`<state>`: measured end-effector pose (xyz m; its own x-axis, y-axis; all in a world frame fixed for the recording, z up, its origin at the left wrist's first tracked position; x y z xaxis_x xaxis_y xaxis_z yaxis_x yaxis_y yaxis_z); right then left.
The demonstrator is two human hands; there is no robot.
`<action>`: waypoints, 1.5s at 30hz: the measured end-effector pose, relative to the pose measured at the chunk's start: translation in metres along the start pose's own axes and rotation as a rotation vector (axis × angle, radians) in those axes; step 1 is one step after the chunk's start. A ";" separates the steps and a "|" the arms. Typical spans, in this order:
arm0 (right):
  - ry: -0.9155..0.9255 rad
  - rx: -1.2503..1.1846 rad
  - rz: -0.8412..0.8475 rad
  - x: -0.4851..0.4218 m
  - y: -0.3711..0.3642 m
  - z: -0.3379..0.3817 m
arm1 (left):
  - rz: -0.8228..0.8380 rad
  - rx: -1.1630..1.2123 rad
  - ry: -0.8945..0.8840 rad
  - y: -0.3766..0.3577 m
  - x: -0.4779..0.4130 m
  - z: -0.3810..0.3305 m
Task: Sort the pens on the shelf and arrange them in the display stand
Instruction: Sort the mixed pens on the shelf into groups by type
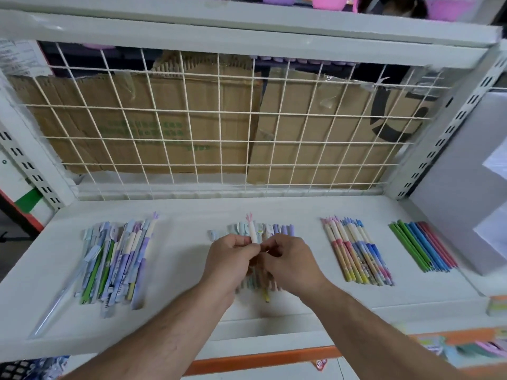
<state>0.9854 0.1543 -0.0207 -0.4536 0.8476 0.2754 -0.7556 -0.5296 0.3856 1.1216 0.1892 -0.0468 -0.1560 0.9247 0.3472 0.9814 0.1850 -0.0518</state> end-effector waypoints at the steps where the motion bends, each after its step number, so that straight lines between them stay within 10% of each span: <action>1: -0.001 0.007 -0.009 0.003 0.010 -0.003 | 0.026 -0.012 -0.009 -0.011 -0.002 -0.002; 23: -0.159 0.457 -0.238 0.010 0.164 -0.087 | 0.030 -0.542 -0.157 -0.146 -0.021 -0.006; 45: 0.259 0.759 -0.100 0.001 0.073 -0.013 | -0.213 -0.879 -0.249 -0.074 0.018 -0.028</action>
<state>0.9236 0.1173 -0.0039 -0.5659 0.8239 0.0311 -0.3134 -0.2499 0.9161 1.0488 0.1832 -0.0104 -0.2618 0.9637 0.0523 0.6464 0.1349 0.7510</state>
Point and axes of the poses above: each hand's wrist, its own x-axis away from the middle knuckle, its own y-axis out of the back of the hand, z = x × y, the point moved 8 cm from there along -x, towards the middle knuckle, and after that the axes turned 13 degrees about z, right-handed, at the moved point
